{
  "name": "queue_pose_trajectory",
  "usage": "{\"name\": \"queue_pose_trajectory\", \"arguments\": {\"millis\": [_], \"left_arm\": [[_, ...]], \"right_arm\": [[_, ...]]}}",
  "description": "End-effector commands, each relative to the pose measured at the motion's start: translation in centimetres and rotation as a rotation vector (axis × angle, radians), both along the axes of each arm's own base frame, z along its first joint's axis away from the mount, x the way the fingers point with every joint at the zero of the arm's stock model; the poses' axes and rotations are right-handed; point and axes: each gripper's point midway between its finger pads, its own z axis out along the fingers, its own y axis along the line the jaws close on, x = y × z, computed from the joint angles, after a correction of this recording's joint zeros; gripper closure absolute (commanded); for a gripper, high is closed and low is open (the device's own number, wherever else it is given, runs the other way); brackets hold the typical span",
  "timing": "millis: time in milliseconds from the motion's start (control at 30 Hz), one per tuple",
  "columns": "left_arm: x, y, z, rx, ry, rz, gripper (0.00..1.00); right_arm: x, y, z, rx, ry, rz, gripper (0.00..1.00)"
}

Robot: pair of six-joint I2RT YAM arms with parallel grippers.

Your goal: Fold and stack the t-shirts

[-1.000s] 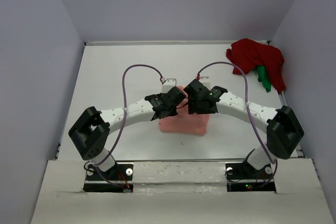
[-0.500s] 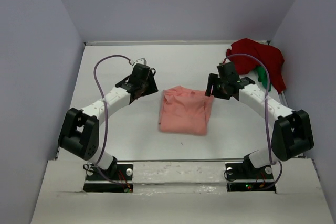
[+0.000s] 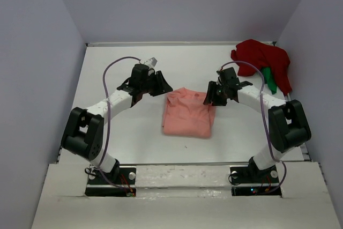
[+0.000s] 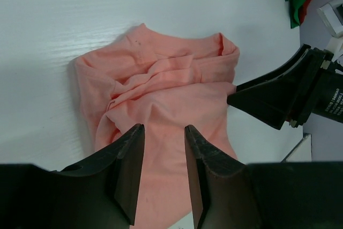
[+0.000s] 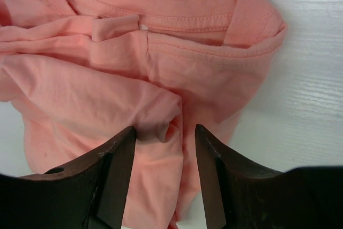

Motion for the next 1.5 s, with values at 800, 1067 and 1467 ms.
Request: {"name": "queue_pose_trajectory", "arguments": {"millis": [800, 1067, 1467], "left_arm": [[-0.1, -0.3, -4.8, 0.061, 0.098, -0.025, 0.62], [-0.2, -1.0, -5.7, 0.074, 0.117, -0.039, 0.62], [0.0, -1.2, -5.9, 0.074, 0.125, -0.048, 0.63]], "right_arm": [[2.2, 0.6, 2.9, 0.018, -0.104, 0.027, 0.46], [2.2, 0.6, 2.8, 0.009, -0.095, 0.039, 0.46], [2.2, 1.4, 1.1, 0.034, -0.052, 0.053, 0.47]]}}
